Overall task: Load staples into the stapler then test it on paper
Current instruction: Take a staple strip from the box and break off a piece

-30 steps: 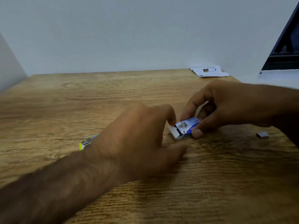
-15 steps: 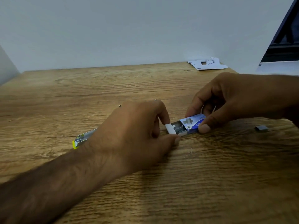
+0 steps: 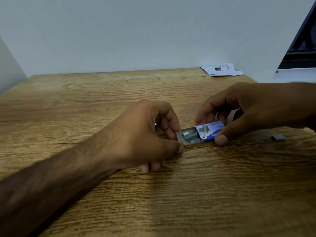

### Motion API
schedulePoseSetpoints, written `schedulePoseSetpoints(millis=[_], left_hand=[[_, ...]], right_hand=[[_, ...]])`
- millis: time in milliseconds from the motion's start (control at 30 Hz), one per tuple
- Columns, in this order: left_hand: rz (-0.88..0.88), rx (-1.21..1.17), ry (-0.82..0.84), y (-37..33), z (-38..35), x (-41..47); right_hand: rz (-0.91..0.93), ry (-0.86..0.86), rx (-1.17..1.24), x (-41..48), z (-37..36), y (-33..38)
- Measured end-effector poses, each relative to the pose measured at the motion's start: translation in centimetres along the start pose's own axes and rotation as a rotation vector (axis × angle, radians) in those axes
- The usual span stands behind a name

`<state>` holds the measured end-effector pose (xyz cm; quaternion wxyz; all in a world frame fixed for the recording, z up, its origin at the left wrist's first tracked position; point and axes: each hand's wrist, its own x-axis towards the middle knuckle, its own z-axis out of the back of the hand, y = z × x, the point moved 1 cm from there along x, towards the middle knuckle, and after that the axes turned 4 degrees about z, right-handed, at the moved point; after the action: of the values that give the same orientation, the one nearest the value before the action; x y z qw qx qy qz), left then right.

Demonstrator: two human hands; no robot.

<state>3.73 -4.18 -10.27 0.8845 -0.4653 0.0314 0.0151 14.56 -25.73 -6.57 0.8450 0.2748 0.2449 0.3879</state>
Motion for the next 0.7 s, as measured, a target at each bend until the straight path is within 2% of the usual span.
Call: schedulePoseSetpoints(millis=[67,167,233,467,700], left_hand=[[0.018,-0.014,0.003,0.0,0.0,0.1],[0.035,-0.035,0.015,0.0,0.1,0.2],[0.039,-0.044,0.021,0.0,0.0,0.2],[0.036,-0.070,0.034,0.0,0.1,0.1],[0.023,-0.063,0.045,0.0,0.1,0.1]], right_hand=[[0.033,-0.085,-0.083,-0.4,0.2,0.7],[0.192,-0.261,-0.162,-0.9,0.5,2.1],[0.261,-0.261,-0.173,-0.9,0.0,3.2],[0.087,-0.177,-0.348,0.1,-2.4,5.0],[-0.014,-0.233,-0.420,0.1,-3.2,6.0]])
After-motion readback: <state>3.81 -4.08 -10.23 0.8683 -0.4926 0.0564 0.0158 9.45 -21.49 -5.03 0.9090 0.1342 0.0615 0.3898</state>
